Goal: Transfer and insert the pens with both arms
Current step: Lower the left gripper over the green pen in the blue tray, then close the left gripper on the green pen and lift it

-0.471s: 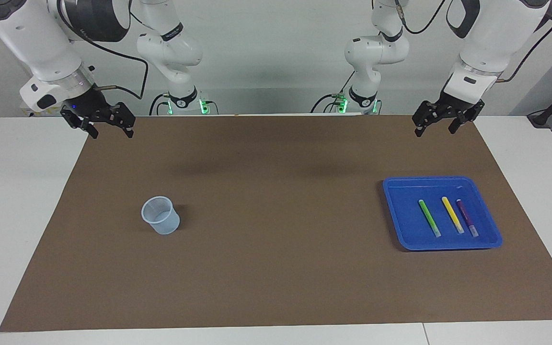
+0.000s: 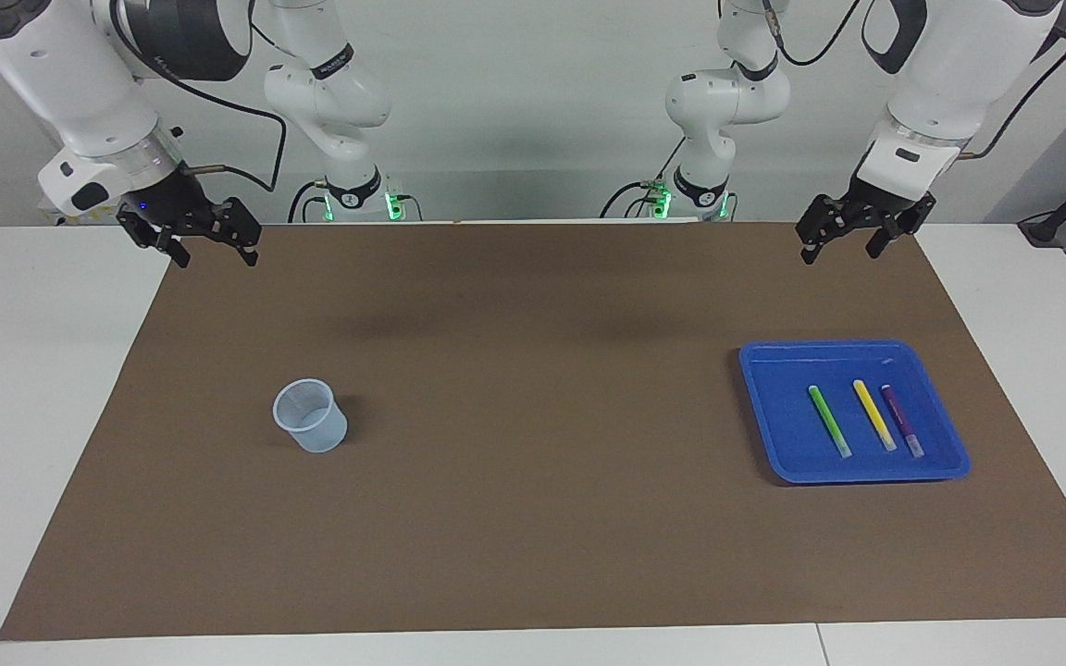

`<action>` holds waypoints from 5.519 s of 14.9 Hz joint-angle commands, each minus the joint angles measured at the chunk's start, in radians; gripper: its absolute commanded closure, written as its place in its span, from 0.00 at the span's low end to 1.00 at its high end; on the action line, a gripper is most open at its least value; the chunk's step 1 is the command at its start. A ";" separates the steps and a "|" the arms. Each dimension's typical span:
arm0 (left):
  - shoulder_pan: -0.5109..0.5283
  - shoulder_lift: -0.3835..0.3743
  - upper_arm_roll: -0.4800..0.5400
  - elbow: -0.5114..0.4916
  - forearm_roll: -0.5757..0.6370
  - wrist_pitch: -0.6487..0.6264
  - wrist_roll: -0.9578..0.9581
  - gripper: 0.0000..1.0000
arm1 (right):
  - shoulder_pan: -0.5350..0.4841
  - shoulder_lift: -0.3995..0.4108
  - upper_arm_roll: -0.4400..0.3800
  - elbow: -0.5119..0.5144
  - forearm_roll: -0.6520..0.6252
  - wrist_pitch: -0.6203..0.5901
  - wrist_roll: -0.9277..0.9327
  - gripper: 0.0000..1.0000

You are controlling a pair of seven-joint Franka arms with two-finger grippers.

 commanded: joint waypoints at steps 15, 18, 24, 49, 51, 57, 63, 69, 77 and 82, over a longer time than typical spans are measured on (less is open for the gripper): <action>0.086 -0.074 0.016 -0.257 -0.001 0.265 0.015 0.00 | -0.008 -0.025 0.009 -0.021 -0.025 -0.038 -0.016 0.00; 0.106 -0.008 0.016 -0.253 0.003 0.323 0.058 0.00 | -0.010 -0.025 0.009 -0.021 -0.025 -0.038 -0.015 0.00; 0.139 0.188 0.016 -0.249 0.028 0.578 0.067 0.00 | -0.010 -0.027 0.009 -0.021 -0.025 -0.038 -0.016 0.00; 0.151 0.383 0.015 -0.341 0.097 0.797 0.072 0.14 | -0.013 -0.030 0.009 -0.023 -0.025 -0.039 -0.016 0.00; 0.149 0.383 0.015 -0.343 0.097 0.794 0.072 0.15 | -0.013 -0.030 0.009 -0.023 -0.025 -0.039 -0.018 0.00; 0.143 0.380 0.016 -0.348 0.097 0.793 0.070 0.43 | -0.013 -0.048 0.009 -0.056 -0.025 -0.036 -0.015 0.00; 0.143 0.382 0.016 -0.340 0.097 0.777 0.070 0.90 | -0.013 -0.067 0.009 -0.093 -0.027 -0.021 -0.021 0.00; 0.145 0.392 0.015 -0.250 0.088 0.670 0.069 1.00 | -0.015 -0.065 0.008 -0.090 -0.025 -0.026 -0.021 0.00; 0.137 0.337 0.007 -0.093 -0.061 0.451 -0.136 1.00 | -0.030 -0.067 0.009 -0.093 -0.027 -0.027 -0.024 0.00; 0.084 0.279 -0.002 -0.094 -0.145 0.419 -0.446 1.00 | -0.030 -0.087 0.009 -0.131 -0.025 -0.024 -0.031 0.00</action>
